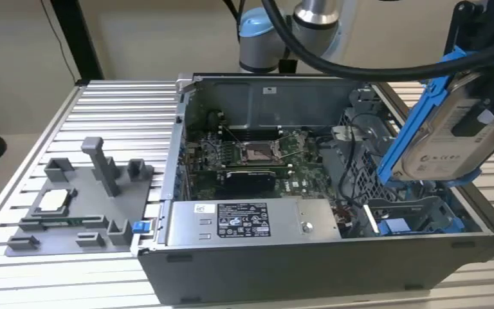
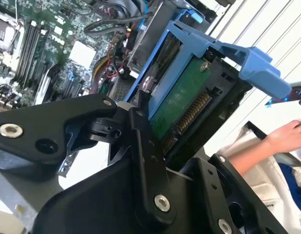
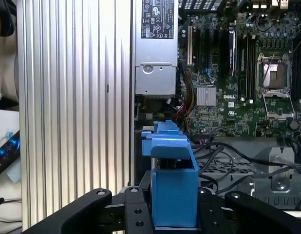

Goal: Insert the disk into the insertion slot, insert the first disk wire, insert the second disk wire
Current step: 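Insert the disk into the insertion slot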

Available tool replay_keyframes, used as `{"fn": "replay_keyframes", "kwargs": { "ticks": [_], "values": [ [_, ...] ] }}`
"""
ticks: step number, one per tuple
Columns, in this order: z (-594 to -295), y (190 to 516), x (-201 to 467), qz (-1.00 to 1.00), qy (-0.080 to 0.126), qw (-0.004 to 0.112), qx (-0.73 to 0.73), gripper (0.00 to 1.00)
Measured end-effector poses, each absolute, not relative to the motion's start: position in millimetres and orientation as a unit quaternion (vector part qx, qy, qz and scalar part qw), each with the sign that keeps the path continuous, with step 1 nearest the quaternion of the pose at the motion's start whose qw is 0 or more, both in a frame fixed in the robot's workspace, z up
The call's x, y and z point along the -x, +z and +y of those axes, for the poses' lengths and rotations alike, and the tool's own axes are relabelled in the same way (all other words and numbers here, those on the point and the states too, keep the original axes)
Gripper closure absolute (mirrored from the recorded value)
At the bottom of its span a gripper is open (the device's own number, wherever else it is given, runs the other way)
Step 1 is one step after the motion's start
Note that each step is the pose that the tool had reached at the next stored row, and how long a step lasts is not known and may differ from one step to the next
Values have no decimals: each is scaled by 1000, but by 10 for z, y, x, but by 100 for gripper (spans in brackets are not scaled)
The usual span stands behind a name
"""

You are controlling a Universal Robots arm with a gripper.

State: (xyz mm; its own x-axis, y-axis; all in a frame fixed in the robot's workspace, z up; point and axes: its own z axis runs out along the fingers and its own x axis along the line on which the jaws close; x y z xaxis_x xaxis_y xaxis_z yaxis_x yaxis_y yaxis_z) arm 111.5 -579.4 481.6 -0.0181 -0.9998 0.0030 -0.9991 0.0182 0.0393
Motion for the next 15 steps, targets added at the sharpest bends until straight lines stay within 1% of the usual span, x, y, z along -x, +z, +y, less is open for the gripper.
{"fn": "replay_keyframes", "kwargs": {
  "ticks": [11, 15],
  "values": [
    [-5826, 4621, -1299, -713, -13, 15, -701, 100],
    [-5827, 4610, -1299, -713, -13, 15, -700, 100]
  ]
}}
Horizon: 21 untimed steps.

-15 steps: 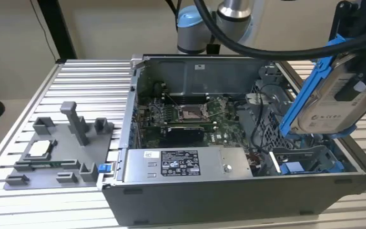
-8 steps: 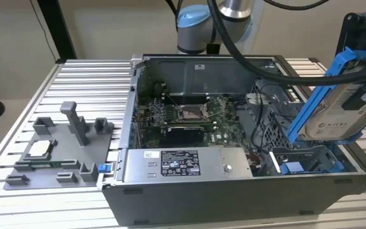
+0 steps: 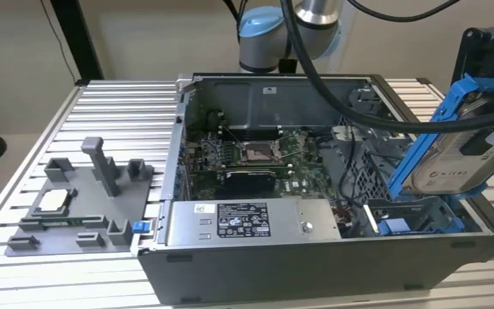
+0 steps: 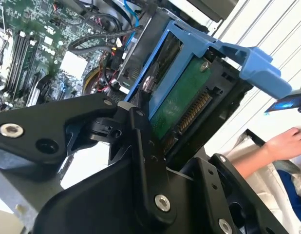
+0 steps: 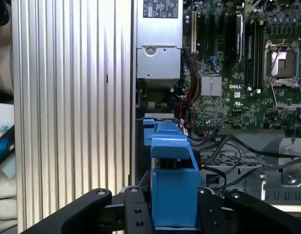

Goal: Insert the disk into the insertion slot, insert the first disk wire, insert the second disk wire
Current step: 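Insert the disk into the insertion slot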

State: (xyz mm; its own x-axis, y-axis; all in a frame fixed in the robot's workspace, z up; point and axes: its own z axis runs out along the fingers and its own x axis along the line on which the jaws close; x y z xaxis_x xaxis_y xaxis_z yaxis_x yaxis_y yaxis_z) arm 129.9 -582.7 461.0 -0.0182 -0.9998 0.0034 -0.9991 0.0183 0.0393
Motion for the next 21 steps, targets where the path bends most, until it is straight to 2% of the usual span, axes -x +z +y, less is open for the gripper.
{"fn": "replay_keyframes", "kwargs": {
  "ticks": [8, 21],
  "values": [
    [-5826, 4583, -1294, -713, -12, 14, -701, 100],
    [-5826, 4348, -1293, -713, -15, 10, -701, 100]
  ]
}}
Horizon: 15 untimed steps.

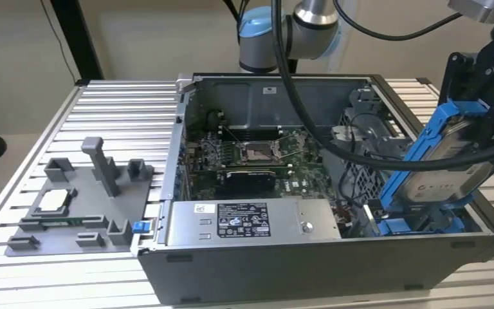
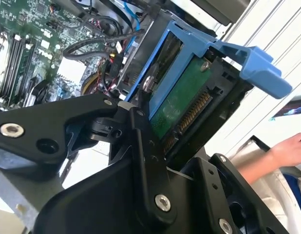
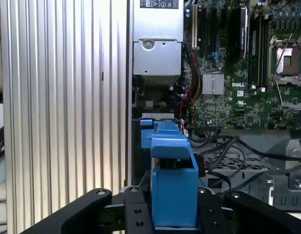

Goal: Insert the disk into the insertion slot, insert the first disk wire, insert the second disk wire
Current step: 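Insert the disk into the insertion slot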

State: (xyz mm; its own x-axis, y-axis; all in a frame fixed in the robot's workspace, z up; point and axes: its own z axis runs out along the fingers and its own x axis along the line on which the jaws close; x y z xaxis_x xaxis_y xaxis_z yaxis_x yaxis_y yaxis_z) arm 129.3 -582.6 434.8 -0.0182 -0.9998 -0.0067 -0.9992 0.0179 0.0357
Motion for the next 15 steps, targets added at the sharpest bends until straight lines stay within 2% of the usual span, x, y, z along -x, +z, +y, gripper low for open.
{"fn": "replay_keyframes", "kwargs": {
  "ticks": [15],
  "values": [
    [-5826, 4114, -1294, -713, -22, -2, -701, 100]
  ]
}}
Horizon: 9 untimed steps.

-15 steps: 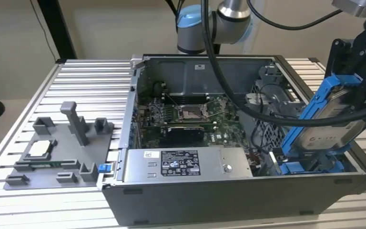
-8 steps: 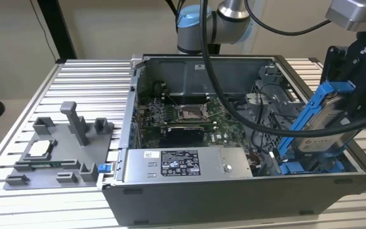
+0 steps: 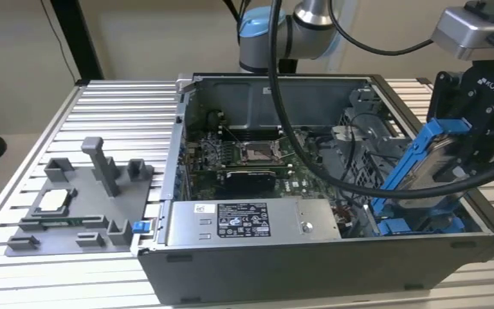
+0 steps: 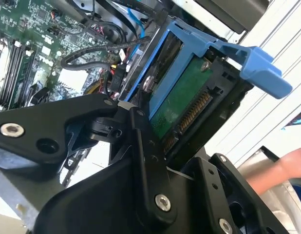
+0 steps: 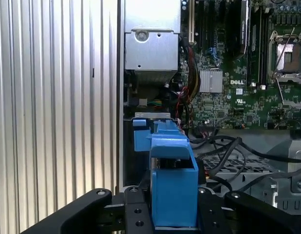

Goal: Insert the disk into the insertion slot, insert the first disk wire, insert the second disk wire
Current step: 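Insert the disk into the insertion slot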

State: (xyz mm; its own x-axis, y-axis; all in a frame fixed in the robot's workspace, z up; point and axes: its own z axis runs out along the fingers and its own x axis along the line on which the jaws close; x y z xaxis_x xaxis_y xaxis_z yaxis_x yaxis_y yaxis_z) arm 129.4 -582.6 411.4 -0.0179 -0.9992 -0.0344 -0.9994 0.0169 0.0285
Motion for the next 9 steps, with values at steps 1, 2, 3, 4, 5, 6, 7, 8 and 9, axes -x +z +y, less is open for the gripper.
{"fn": "replay_keyframes", "kwargs": {
  "ticks": [1, 2, 3, 4, 5, 6, 7, 8, 9],
  "values": [
    [-5826, 4105, -1294, 713, 22, 3, 701, 100],
    [-5826, 4094, -1294, 713, 22, 3, 701, 100],
    [-5826, 4081, -1294, 713, 22, 4, 701, 100],
    [-5826, 4071, -1294, 713, 22, 4, 701, 100],
    [-5826, 4062, -1293, 713, 22, 4, 701, 100],
    [-5826, 4049, -1292, 713, 22, 4, 700, 100],
    [-5826, 4038, -1290, 714, 22, 4, 700, 100],
    [-5826, 4025, -1290, 714, 22, 4, 700, 100],
    [-5826, 4011, -1290, 714, 22, 4, 700, 100]
  ]
}}
